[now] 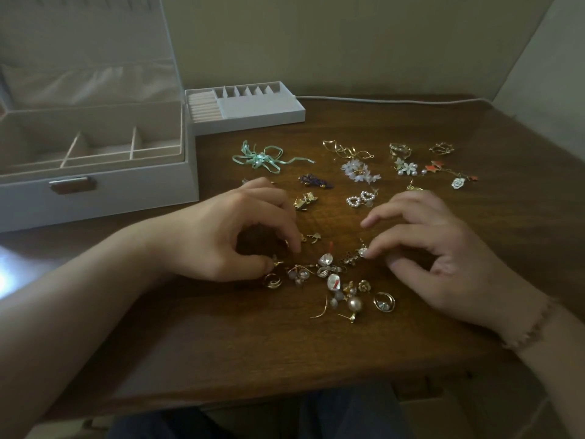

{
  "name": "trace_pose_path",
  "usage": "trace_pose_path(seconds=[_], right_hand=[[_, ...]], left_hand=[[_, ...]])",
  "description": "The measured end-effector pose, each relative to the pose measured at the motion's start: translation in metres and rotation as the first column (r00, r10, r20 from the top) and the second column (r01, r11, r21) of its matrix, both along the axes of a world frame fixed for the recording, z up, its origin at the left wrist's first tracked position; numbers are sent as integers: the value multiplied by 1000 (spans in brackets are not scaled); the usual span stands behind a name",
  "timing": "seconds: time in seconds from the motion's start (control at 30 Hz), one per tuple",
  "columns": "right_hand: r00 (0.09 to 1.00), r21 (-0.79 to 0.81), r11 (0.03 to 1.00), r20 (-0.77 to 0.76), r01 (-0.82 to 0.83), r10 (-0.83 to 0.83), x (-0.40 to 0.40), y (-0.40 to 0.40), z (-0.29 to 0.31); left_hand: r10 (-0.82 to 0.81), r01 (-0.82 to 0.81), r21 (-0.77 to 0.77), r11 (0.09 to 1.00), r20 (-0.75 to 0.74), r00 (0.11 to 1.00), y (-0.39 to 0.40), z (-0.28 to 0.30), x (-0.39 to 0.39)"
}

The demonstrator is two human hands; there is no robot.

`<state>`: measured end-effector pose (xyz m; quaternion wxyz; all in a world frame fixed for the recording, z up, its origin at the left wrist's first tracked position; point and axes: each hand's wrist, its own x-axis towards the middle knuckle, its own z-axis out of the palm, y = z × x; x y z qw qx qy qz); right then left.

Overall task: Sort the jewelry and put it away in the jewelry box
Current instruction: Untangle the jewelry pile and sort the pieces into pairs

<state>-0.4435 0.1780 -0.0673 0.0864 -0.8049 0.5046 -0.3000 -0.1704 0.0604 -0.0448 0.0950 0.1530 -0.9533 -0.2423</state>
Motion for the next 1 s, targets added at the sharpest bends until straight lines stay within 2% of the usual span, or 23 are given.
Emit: trace_pose_path(seconds=[0.1, 0.23, 0.37, 0.7, 1.0], right_hand=[[997, 10, 997, 30, -71, 71, -6, 6, 3], [980, 67, 979, -30, -193, 196, -6, 10, 4], [989, 35, 989, -50, -141, 143, -5, 7, 1], [997, -102, 992, -30, -69, 66, -4, 3, 3], [988, -87, 992, -128, -95, 84, 9, -18, 18]], left_hand=[[4, -4, -3, 1000, -17, 1000, -1, -1, 0], [41, -40, 7, 999, -79, 996, -2, -2, 2], [61, -60, 14, 998, -95, 994, -5, -1, 3], [-64, 65, 26, 998, -24, 998, -1, -6, 0], [-79, 79, 14, 997, -16, 997, -2, 0, 4]])
